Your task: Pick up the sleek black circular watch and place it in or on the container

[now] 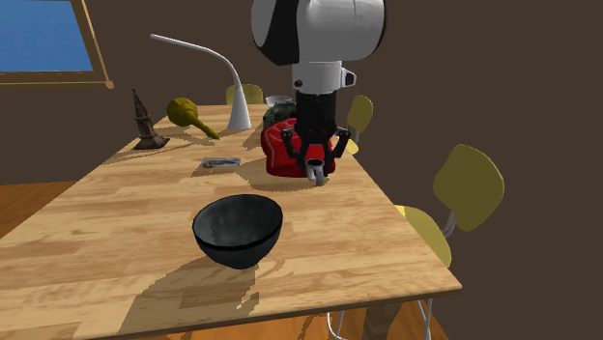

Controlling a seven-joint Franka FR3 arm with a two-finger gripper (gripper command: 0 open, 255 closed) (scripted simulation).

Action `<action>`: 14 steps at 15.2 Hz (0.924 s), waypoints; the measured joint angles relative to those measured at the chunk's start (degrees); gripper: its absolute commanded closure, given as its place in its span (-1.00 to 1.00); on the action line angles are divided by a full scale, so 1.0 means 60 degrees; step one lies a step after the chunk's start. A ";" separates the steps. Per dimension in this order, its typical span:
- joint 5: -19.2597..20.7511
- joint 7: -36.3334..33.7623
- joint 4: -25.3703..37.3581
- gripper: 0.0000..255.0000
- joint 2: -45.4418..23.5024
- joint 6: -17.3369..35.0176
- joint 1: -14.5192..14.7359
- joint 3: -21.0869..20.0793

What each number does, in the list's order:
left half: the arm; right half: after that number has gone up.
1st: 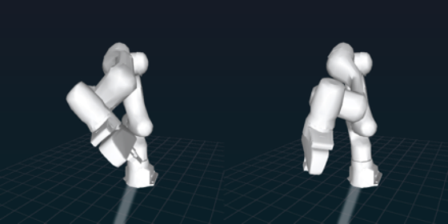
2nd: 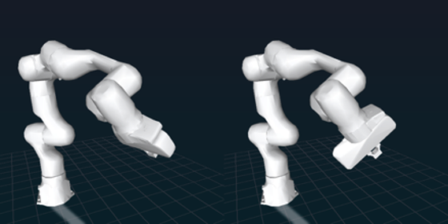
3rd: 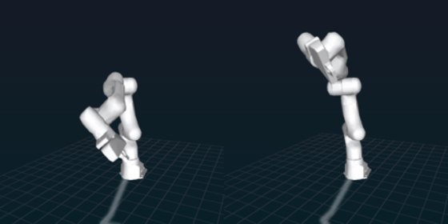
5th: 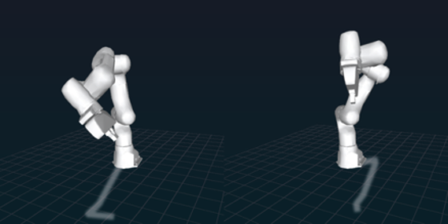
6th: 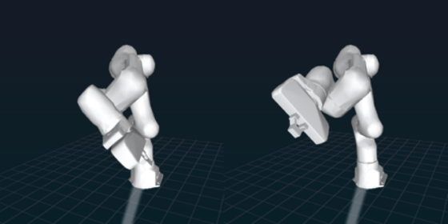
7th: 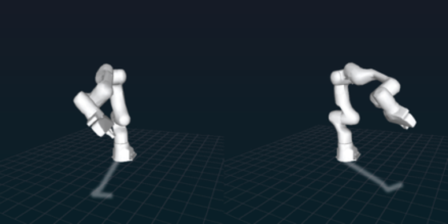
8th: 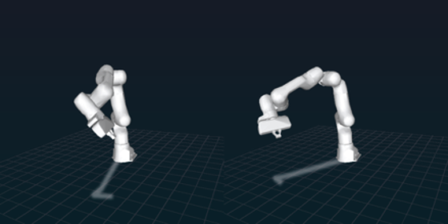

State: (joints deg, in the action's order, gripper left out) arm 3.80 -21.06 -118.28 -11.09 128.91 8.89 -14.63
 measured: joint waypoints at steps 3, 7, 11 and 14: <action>-0.0088 0.0050 0.0101 1.00 0.0240 -0.0330 -0.0013 -0.0024; -0.0167 0.0126 0.0342 1.00 0.0444 -0.0767 -0.0040 -0.0030; -0.0160 -0.0539 0.0297 1.00 0.0562 -0.0855 0.0344 -0.0321; -0.0131 -0.1235 0.0291 1.00 0.0588 -0.0891 0.0737 -0.0614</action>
State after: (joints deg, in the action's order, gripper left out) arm 3.01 -28.47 -116.54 -7.56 123.57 13.32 -18.31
